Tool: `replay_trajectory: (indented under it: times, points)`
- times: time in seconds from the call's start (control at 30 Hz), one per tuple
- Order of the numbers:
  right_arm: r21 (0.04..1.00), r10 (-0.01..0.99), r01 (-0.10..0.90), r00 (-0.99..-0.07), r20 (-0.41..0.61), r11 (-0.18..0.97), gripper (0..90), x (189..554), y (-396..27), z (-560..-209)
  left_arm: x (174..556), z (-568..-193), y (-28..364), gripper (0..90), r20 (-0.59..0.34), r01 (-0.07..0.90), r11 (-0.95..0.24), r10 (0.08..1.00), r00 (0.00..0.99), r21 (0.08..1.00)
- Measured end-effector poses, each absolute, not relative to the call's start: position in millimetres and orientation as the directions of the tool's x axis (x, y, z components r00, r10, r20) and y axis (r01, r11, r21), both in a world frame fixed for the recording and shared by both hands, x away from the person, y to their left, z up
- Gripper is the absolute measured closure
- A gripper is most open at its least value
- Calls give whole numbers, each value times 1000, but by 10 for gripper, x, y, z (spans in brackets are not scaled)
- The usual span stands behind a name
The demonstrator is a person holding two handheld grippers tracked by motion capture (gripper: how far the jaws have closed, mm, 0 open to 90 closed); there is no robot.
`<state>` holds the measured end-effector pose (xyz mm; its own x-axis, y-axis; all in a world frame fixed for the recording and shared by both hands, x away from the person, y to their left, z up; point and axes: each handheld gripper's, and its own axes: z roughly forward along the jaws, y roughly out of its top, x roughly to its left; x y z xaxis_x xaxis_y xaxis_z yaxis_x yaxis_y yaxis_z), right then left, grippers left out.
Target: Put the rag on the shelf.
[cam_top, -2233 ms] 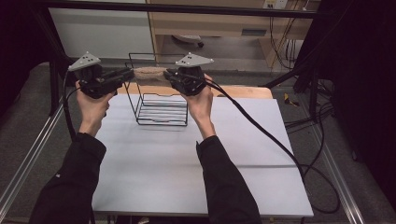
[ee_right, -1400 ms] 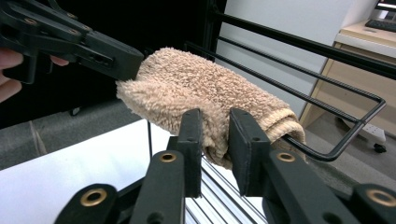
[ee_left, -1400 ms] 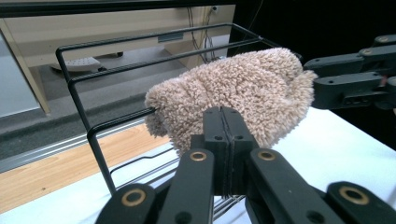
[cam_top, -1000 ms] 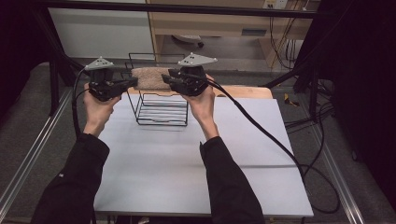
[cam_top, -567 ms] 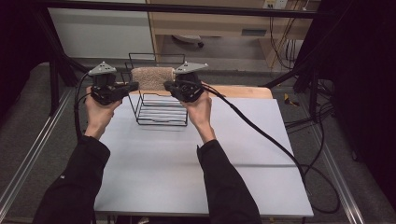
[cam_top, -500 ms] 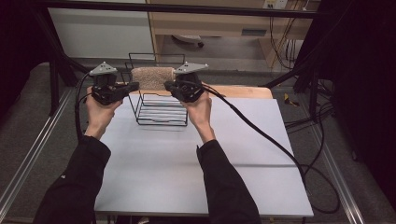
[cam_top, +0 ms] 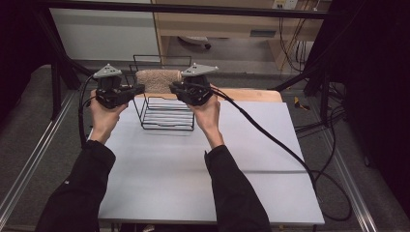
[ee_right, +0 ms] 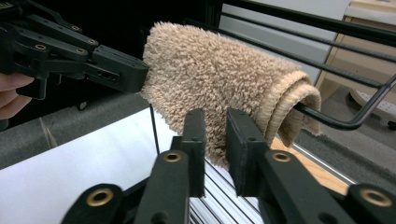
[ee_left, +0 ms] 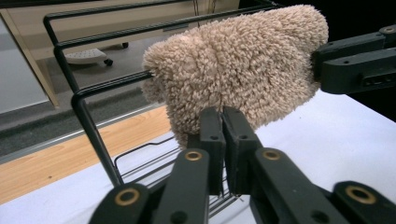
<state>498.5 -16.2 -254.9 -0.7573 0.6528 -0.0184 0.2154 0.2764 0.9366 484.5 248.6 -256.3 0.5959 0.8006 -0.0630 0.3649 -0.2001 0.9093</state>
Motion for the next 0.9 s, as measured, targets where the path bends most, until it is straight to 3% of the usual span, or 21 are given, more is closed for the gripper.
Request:
replay_trajectory:
  times: [0.4, 0.9]
  points:
    - [937, 646, 241, -763, 23, 252, 574, 4839, -349, -2449, 4689, -2629, 2629, 499, -83, 374, -180, 804, 588, 910]
    - [934, 661, 268, -749, 49, 235, 238, 4656, -739, -2524, 4510, -2893, 2691, 244, -78, 401, -220, 791, 607, 889]
